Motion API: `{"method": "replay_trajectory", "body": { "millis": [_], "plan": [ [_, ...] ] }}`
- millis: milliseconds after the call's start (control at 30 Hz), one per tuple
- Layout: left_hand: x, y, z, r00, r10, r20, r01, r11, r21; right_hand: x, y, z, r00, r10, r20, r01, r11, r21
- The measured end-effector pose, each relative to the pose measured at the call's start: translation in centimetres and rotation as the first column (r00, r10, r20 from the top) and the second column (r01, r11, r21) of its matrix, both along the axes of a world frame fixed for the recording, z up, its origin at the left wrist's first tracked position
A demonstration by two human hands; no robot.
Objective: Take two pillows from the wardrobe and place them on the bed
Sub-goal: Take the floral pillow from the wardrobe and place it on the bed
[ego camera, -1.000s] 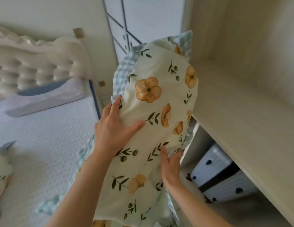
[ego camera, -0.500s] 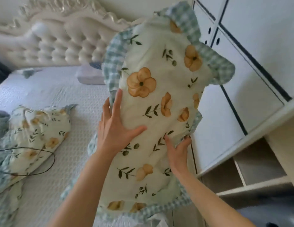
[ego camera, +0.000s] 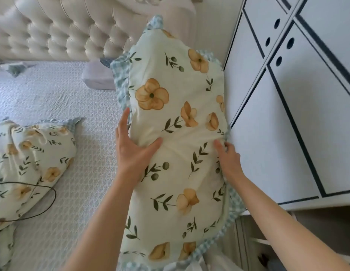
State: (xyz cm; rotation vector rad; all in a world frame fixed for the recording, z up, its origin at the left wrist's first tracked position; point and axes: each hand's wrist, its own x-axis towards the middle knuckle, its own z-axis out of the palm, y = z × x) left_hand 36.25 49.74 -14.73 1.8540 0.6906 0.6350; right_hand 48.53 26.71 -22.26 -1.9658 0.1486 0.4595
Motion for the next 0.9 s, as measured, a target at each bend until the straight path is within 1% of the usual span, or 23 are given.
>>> {"method": "replay_trajectory", "body": {
  "millis": [67, 167, 200, 267, 333, 367, 433, 533, 600, 667, 700, 767, 900],
  "plan": [
    [1.7, 0.4, -0.2, 1.000, -0.012, -0.009, 0.012, 0.999, -0.031, 1.9, 0.4, -0.6, 0.996, 0.052, -0.078, -0.056, 0.997, -0.057],
    [4.9, 0.7, -0.5, 1.000, -0.018, -0.024, 0.016, 0.998, -0.054, 5.2, 1.0, -0.8, 0.986, 0.108, -0.128, -0.121, 0.987, -0.105],
    [5.8, 0.8, -0.6, 0.999, -0.018, -0.030, 0.017, 0.998, -0.061, 6.3, 1.1, -0.7, 0.982, 0.129, -0.138, -0.151, 0.974, -0.170],
    [7.9, 1.0, -0.8, 0.999, -0.021, -0.040, 0.018, 0.997, -0.079, 9.2, 1.2, -0.5, 0.971, 0.203, -0.127, -0.235, 0.910, -0.341],
    [10.7, 1.4, -1.2, 0.999, -0.007, -0.047, 0.002, 0.995, -0.098, 12.8, 1.3, -0.4, 0.959, 0.269, -0.085, -0.280, 0.867, -0.412],
    [12.2, 1.6, -1.4, 0.999, 0.008, -0.052, -0.013, 0.994, -0.108, 14.6, 1.3, -0.4, 0.954, 0.294, -0.064, -0.294, 0.864, -0.408],
    [15.5, 2.0, -1.5, 0.997, 0.048, -0.057, -0.054, 0.991, -0.123, 17.7, 1.8, -0.2, 0.951, 0.308, -0.018, -0.294, 0.889, -0.352],
    [20.0, 2.0, -1.7, 0.989, 0.091, -0.120, -0.103, 0.990, -0.099, 21.4, 2.5, 0.8, 0.951, 0.287, 0.113, -0.246, 0.927, -0.284],
    [22.7, 2.0, -2.1, 0.979, 0.116, -0.168, -0.129, 0.989, -0.067, 24.3, 3.2, 1.4, 0.939, 0.293, 0.177, -0.267, 0.950, -0.160],
    [25.0, 2.0, -2.6, 0.967, 0.132, -0.219, -0.143, 0.989, -0.038, 26.9, 4.2, 1.8, 0.941, 0.297, 0.159, -0.297, 0.954, -0.027],
    [26.0, 2.2, -2.9, 0.960, 0.139, -0.243, -0.147, 0.989, -0.016, 28.1, 4.7, 1.9, 0.938, 0.307, 0.162, -0.309, 0.951, -0.012],
    [27.7, 2.9, -3.5, 0.946, 0.155, -0.285, -0.158, 0.987, 0.011, 30.1, 6.0, 1.6, 0.922, 0.331, 0.200, -0.328, 0.943, -0.052],
    [30.7, 5.6, -4.3, 0.943, 0.172, -0.284, -0.191, 0.981, -0.041, 33.6, 8.9, 1.0, 0.917, 0.348, 0.194, -0.349, 0.937, -0.031]
  ]
}}
